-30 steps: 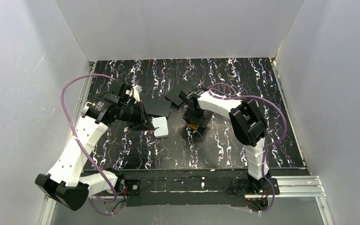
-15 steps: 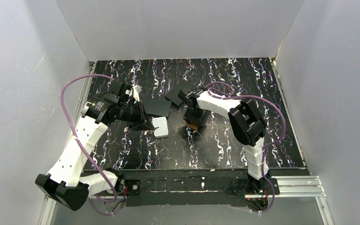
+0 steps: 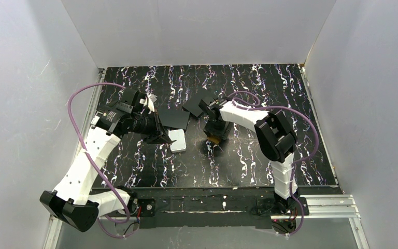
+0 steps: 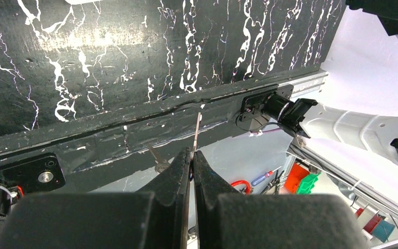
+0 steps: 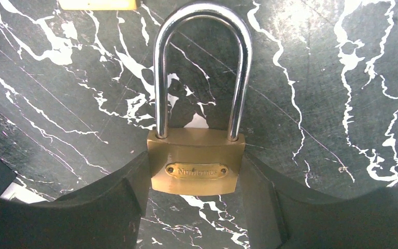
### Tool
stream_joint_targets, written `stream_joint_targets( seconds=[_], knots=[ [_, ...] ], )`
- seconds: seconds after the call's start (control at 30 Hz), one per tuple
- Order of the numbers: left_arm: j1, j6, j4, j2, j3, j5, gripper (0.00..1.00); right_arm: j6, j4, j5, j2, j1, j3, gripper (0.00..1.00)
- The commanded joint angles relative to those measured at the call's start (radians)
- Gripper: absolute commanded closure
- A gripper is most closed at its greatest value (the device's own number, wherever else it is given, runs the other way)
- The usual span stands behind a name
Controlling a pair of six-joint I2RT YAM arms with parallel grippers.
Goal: Unlock with the key
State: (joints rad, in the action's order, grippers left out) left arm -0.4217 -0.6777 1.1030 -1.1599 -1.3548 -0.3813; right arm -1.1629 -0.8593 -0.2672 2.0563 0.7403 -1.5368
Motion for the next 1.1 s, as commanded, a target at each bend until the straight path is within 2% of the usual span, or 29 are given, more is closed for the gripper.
stream_joint_targets(
  seconds=[0.0,0.47,0.87,1.07],
  knots=[
    [0.004,-0.023,-0.017,-0.003,-0.012,-0.013,1.00,-0.019,-0.005,0.015,-0.060,-0.013,0.055,0.99],
    [0.003,-0.097,-0.123,0.009,-0.001,-0.071,1.00,-0.101,-0.027,0.048,-0.293,-0.059,0.070,0.99],
    [-0.016,-0.168,-0.334,0.092,0.016,-0.113,1.00,-0.237,0.039,0.236,-0.501,-0.189,0.099,0.99],
    [-0.065,-0.192,-0.399,0.096,0.009,-0.086,1.00,-0.289,0.014,0.297,-0.548,-0.238,0.006,0.99]
  ],
)
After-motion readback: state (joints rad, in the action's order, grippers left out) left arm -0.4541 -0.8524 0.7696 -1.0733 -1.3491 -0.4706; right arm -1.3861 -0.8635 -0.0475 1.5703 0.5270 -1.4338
